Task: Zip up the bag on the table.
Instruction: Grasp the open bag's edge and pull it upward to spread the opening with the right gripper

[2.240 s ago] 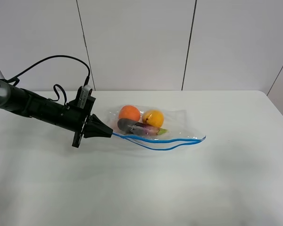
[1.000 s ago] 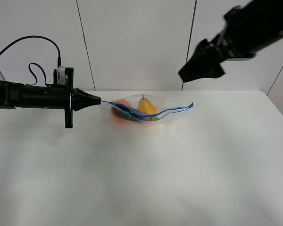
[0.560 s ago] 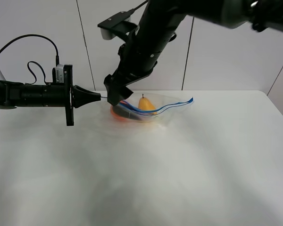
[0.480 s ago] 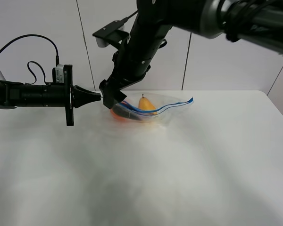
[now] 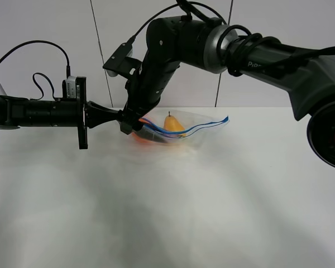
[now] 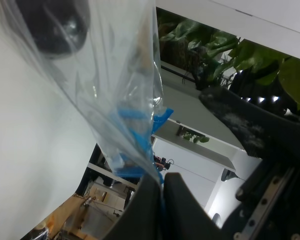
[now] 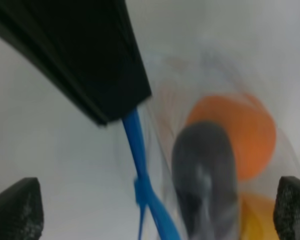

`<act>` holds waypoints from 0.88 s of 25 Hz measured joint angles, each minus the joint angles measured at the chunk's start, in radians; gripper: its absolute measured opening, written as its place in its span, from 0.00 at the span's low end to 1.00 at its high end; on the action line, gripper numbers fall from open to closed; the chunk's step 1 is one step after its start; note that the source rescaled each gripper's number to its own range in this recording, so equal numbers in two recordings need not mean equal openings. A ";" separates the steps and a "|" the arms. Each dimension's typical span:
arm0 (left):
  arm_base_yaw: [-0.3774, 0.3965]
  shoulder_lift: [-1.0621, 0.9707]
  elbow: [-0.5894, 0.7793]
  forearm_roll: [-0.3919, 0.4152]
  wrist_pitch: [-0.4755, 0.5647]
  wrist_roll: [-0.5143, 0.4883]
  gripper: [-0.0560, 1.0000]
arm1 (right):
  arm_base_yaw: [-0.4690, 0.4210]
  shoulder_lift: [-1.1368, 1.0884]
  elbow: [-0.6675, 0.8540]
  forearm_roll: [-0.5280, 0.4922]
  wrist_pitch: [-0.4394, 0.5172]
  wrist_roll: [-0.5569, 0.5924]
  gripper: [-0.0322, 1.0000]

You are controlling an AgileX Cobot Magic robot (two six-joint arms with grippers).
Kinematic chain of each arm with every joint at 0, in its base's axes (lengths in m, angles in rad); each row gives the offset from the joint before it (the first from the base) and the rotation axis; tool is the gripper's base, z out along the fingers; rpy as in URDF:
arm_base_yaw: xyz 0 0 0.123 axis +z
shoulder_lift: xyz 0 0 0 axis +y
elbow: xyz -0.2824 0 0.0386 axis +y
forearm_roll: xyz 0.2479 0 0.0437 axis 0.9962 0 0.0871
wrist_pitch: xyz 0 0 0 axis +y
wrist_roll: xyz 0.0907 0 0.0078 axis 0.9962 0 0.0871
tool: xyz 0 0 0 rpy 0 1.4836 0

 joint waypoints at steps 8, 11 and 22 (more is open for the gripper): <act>0.000 0.000 0.000 0.000 0.000 0.000 0.05 | 0.016 0.026 0.000 0.022 -0.048 -0.010 0.98; 0.000 0.000 0.000 0.000 0.000 0.001 0.05 | 0.016 0.038 0.000 0.019 -0.071 -0.010 0.94; 0.000 0.000 0.000 -0.001 0.000 0.004 0.05 | 0.015 0.040 0.000 0.007 -0.067 -0.010 0.51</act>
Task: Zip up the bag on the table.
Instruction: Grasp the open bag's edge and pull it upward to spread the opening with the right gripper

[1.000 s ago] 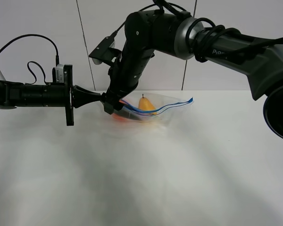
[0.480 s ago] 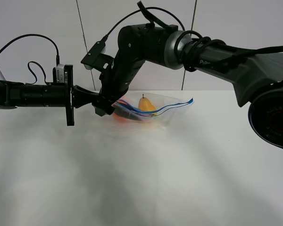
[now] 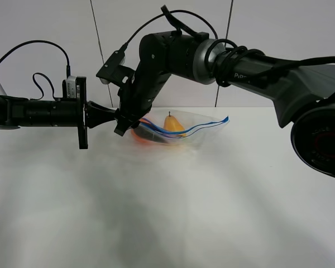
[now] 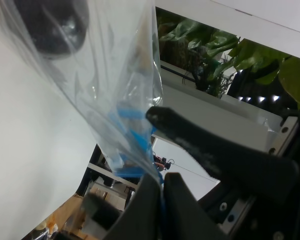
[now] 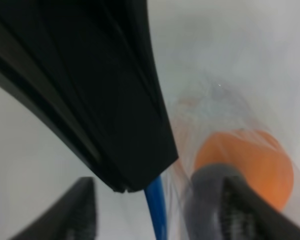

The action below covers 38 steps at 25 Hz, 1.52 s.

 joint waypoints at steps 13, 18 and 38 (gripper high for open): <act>0.000 0.000 0.000 -0.002 0.000 0.001 0.05 | 0.000 0.000 0.000 -0.025 0.039 0.009 0.47; 0.000 0.000 0.000 -0.003 0.000 0.001 0.05 | 0.000 0.000 0.000 -0.025 0.037 0.011 0.46; 0.000 0.000 0.000 -0.011 0.010 0.008 0.05 | 0.000 -0.016 0.000 -0.032 0.039 0.011 0.03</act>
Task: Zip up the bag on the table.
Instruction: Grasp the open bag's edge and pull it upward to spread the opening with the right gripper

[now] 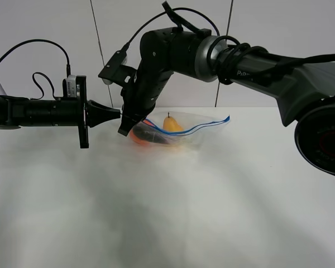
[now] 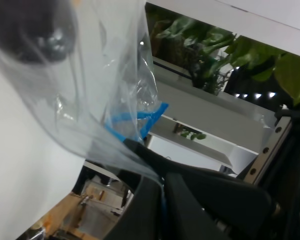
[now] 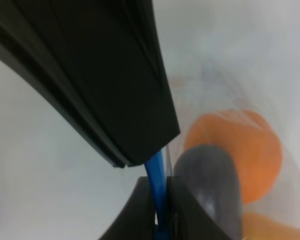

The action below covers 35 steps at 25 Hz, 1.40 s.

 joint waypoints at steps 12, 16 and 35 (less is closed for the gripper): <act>0.038 0.000 0.000 -0.052 0.024 0.020 0.05 | -0.011 -0.022 0.000 -0.006 0.011 0.000 0.03; 0.056 0.000 0.000 -0.055 0.022 0.026 0.05 | -0.031 -0.022 0.000 -0.006 0.050 0.006 0.03; 0.154 0.000 0.000 -0.057 0.010 0.046 0.05 | -0.040 -0.085 -0.002 -0.063 0.190 0.027 0.03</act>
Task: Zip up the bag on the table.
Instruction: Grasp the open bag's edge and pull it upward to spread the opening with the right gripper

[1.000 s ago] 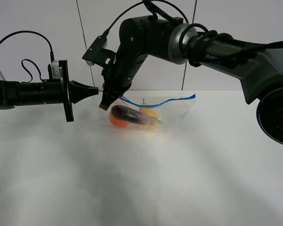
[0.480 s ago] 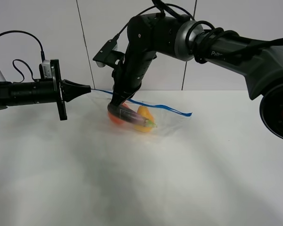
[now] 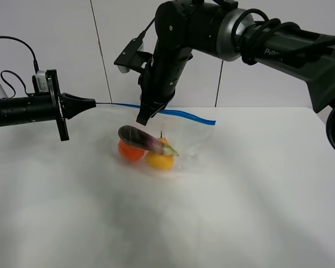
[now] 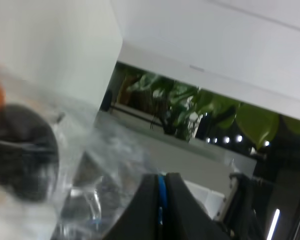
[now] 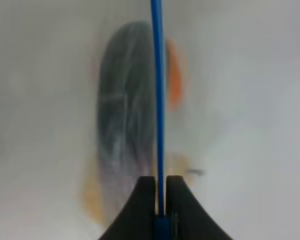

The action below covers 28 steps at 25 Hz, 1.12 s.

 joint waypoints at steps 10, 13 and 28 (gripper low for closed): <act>0.080 0.000 0.000 -0.004 0.000 0.020 0.05 | -0.084 -0.048 0.000 0.007 0.097 0.019 0.03; 0.095 0.000 0.000 -0.005 -0.003 0.021 0.05 | -0.109 -0.059 0.000 0.007 0.102 0.020 0.03; 0.099 0.000 0.000 -0.005 -0.004 0.023 0.05 | -0.161 -0.078 0.000 0.001 0.109 0.041 0.03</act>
